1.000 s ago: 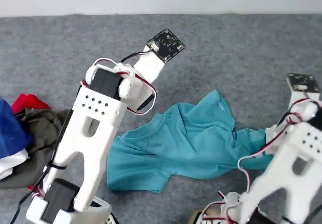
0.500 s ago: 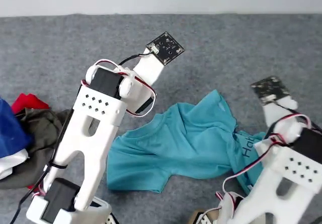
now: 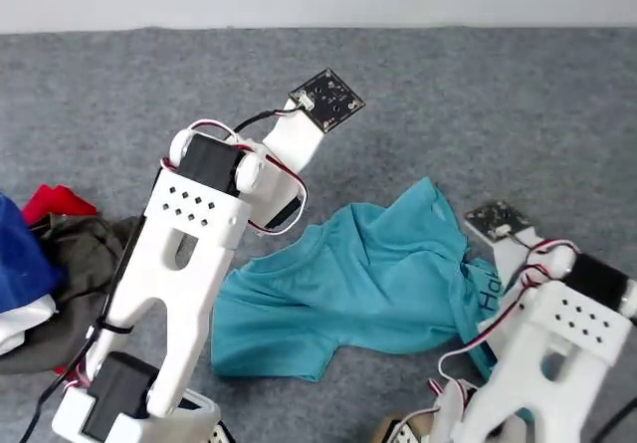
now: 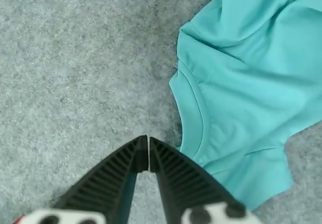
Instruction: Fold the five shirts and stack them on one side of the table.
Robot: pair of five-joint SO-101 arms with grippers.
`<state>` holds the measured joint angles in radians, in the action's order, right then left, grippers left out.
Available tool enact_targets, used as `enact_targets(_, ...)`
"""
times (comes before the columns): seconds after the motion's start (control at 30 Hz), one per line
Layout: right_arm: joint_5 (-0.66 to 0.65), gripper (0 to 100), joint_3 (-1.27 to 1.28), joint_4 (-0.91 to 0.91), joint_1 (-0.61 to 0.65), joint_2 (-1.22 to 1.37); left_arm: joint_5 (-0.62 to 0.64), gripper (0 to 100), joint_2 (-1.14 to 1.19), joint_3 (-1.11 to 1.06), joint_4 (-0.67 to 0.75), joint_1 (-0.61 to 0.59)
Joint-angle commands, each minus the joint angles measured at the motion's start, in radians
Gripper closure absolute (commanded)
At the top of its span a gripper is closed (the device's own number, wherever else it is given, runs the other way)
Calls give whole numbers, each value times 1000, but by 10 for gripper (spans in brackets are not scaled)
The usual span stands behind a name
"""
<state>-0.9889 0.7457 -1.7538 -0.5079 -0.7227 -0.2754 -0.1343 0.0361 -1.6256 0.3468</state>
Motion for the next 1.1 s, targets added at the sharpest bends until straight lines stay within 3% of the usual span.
enact_targets(0.0, -98, 876, 32, -39, -61, 2, 0, 984, -5, 36, -11, -3)
enact_targets(0.23, -229, 894, 138, 10, -104, 4, 0, 984, -3, 36, -12, -3)
enact_targets(0.63, -229, 894, 381, 556, -74, 4, 0, 984, -3, -44, -8, -3)
enact_targets(0.93, -226, 894, 393, 860, 2, 24, 3, 984, -3, -51, -11, -3)
enact_targets(1.07, -226, 894, 367, 900, -19, 97, 3, 984, -5, -51, -12, -3)
